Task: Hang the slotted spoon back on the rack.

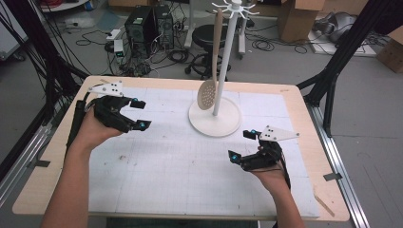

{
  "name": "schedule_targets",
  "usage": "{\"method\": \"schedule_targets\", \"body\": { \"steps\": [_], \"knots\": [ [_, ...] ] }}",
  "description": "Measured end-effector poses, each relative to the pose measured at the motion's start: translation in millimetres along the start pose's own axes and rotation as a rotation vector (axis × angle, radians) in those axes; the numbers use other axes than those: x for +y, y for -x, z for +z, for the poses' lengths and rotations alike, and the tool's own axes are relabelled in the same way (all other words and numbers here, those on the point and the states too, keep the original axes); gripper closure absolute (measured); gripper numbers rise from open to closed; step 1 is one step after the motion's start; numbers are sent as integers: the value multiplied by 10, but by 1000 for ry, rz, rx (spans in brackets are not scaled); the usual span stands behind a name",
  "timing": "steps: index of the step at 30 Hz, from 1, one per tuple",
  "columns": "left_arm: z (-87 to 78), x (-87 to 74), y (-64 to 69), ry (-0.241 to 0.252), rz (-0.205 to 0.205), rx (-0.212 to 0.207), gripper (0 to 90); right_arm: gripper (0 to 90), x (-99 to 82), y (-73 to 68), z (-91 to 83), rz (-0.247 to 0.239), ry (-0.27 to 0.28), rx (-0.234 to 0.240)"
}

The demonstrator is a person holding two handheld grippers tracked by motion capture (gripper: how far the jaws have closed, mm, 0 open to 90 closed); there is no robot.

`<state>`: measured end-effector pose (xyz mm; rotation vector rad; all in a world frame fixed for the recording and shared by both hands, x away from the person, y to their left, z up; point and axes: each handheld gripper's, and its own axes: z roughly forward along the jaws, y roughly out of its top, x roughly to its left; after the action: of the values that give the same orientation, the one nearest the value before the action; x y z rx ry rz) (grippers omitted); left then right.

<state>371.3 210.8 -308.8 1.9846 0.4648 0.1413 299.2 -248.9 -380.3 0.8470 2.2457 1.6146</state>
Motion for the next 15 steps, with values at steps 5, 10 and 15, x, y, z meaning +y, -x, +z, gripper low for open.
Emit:
{"method": "schedule_targets", "body": {
  "steps": [5,10,15],
  "knots": [
    [-65,-148,41,25,-5,4,149,11,1,-8,11,-1,-2,0],
    [-114,-315,136,58,1,-12,132,11,-3,3,9,-3,-2,-6],
    [-143,-570,167,100,-18,-24,117,11,-12,5,15,-6,-7,-7]
  ]
}}
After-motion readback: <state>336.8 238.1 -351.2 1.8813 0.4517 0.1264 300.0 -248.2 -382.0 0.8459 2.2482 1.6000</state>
